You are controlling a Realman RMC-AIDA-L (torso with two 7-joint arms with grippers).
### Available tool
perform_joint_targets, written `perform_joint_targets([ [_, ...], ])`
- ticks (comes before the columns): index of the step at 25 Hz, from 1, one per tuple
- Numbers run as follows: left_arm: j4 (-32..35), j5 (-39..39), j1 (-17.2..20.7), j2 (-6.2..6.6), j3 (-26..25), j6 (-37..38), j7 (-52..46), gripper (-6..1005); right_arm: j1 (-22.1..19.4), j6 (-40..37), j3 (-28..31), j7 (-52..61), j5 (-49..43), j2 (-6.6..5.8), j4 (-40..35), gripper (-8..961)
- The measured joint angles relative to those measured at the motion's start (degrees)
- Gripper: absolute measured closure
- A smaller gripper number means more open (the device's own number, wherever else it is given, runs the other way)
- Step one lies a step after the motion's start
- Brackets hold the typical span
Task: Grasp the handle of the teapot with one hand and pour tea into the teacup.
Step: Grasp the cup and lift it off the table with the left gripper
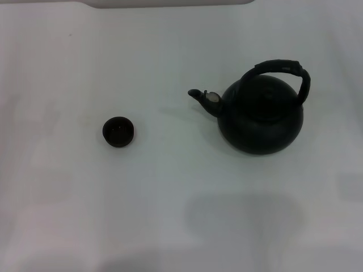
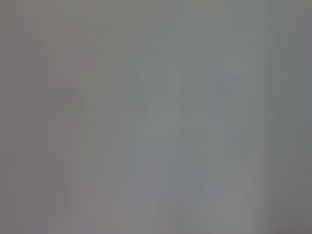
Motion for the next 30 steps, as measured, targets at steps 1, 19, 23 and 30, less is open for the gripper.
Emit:
perform_joint_targets([
  [1, 0.0, 0.0, 0.0, 0.0, 0.0, 0.0, 0.0, 137, -0.06, -0.01, 0.0, 0.0, 0.0, 0.02, 0.0, 203],
  [19, -0.01, 0.91, -0.83, -0.06, -0.02, 0.05, -0.19, 135, 0.12, -0.01, 0.01, 0.0, 0.01, -0.05, 0.0, 203],
  [23, -0.12, 3.81, -2.24, -0.16, 0.04, 0.04, -1.67, 134, 0.26, 0.07, 0.01, 0.0, 0.01, -0.07, 0.0, 203],
  [30, 4.12, 17.77, -6.2, -0.59, 1.72, 0.34, -12.12, 132, 1.34, 1.14, -0.16, 0.0, 0.0, -0.18, 0.24, 203],
])
